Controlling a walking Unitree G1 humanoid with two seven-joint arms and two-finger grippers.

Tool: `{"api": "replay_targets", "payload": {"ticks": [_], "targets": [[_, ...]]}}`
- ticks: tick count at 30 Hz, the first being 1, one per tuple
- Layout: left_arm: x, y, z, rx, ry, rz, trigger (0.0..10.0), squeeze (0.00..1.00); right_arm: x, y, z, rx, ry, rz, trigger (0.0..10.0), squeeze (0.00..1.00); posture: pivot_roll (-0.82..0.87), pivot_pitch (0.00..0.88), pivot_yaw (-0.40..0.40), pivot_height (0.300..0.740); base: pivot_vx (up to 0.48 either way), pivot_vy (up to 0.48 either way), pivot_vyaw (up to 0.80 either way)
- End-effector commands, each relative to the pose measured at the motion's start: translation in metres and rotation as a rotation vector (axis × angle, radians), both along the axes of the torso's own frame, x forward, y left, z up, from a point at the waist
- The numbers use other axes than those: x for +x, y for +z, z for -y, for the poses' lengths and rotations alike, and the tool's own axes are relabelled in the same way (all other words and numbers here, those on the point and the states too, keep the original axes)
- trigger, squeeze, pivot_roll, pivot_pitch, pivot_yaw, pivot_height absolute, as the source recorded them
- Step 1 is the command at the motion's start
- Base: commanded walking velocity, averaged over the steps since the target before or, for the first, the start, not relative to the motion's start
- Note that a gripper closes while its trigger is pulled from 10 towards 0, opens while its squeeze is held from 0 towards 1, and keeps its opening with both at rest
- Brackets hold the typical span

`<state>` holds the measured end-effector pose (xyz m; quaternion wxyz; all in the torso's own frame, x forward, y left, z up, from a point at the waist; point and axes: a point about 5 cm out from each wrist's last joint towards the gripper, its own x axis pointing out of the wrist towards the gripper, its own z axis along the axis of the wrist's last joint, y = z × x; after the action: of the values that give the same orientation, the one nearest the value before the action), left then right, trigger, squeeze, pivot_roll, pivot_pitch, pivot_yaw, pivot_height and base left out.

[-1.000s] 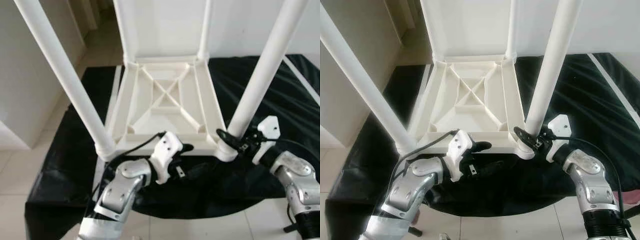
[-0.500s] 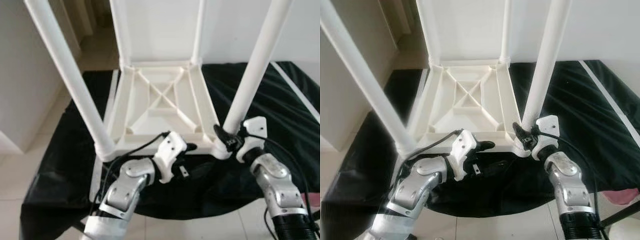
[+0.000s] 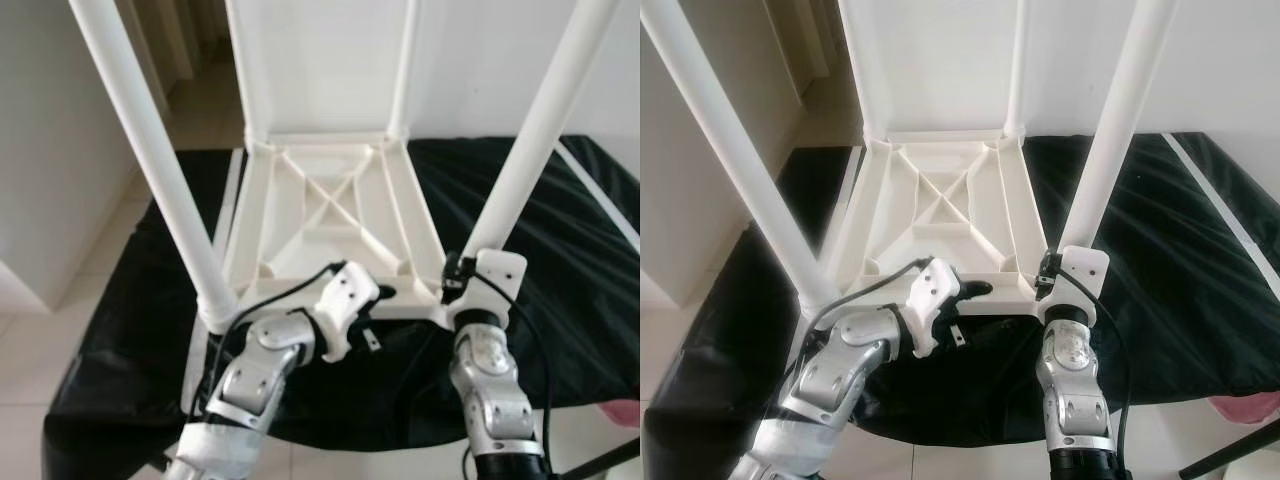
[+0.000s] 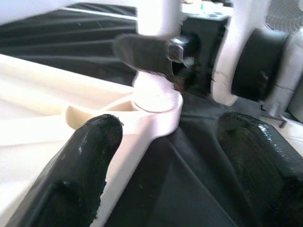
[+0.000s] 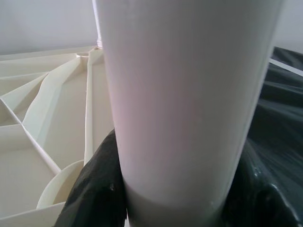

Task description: Building children table

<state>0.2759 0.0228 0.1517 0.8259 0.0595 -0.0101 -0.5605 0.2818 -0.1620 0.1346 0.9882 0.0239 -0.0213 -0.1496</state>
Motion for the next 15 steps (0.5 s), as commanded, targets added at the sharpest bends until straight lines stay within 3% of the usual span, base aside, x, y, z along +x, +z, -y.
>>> {"api": "replay_targets", "payload": {"ticks": [1, 5, 10, 11, 15], "targets": [[0.009, -0.002, -0.002, 0.003, 0.18, 0.029, 10.0, 0.0, -0.003, -0.025, 0.003, 0.047, 0.012, -0.112, 10.0, 0.0, -0.13, 0.004, 0.071, 0.74, 0.0, 0.0, 0.0], [0.009, 0.001, -0.002, -0.011, 0.173, 0.035, 10.0, 0.0, -0.003, -0.02, 0.005, 0.089, 0.041, -0.074, 10.0, 0.0, -0.13, 0.001, 0.073, 0.74, 0.0, 0.0, 0.0], [0.011, 0.005, -0.003, -0.029, 0.184, 0.038, 10.0, 0.0, -0.002, -0.017, 0.005, 0.024, 0.035, -0.06, 10.0, 0.0, -0.12, 0.0, 0.071, 0.74, 0.0, 0.0, 0.0], [0.013, 0.0, -0.005, 0.013, 0.201, 0.067, 10.0, 0.0, -0.001, -0.013, 0.002, -0.003, 0.06, -0.036, 10.0, 1.0, -0.12, 0.0, 0.07, 0.74, 0.0, 0.0, 0.0], [0.013, -0.003, -0.006, 0.038, 0.205, 0.082, 10.0, 0.0, 0.0, -0.009, 0.001, -0.013, 0.071, -0.009, 10.0, 1.0, -0.12, 0.0, 0.07, 0.74, 0.0, 0.0, 0.0]]}}
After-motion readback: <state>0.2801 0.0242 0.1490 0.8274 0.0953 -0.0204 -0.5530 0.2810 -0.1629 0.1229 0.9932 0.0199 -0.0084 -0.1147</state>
